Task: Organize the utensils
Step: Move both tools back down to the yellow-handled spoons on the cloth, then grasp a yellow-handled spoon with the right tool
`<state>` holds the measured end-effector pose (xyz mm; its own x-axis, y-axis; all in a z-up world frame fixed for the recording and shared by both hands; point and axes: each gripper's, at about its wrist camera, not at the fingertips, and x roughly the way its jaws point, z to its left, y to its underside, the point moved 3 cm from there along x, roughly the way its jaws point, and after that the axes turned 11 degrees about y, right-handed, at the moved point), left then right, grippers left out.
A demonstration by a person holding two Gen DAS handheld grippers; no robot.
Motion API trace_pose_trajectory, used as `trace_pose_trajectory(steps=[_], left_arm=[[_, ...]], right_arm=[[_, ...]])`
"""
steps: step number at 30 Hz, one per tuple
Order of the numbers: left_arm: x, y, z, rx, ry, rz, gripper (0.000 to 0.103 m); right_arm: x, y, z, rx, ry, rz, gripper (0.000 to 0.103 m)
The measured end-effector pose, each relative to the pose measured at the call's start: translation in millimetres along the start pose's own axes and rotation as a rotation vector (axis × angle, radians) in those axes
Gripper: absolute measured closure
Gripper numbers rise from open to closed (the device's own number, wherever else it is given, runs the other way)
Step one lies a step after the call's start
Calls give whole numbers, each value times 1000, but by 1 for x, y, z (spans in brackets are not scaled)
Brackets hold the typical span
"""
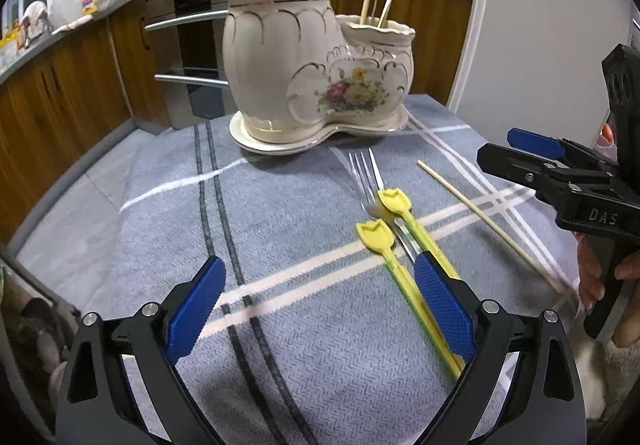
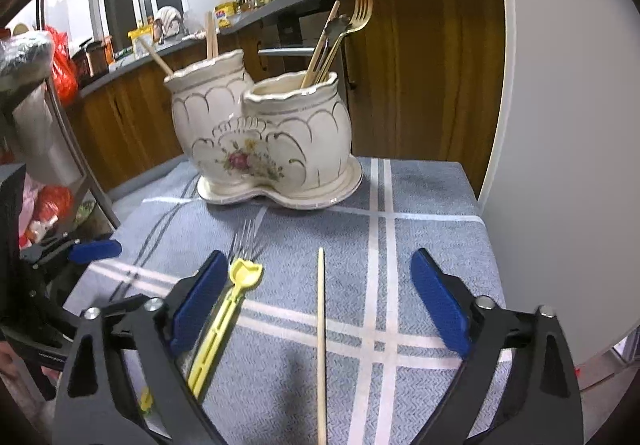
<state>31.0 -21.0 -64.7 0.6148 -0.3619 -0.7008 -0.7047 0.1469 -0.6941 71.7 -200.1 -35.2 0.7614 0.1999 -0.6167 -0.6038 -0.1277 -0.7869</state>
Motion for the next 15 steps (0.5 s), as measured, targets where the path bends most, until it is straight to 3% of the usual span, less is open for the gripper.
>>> trace_pose_trajectory(steps=[9,15], left_arm=[[-10,-1,11,-31,-19,-15,11],[-10,0,6,-13,-8,-9,12]], right_arm=[[6,18,36,-91,-138,120,56],[9,31,63,-159,-152,167,70]])
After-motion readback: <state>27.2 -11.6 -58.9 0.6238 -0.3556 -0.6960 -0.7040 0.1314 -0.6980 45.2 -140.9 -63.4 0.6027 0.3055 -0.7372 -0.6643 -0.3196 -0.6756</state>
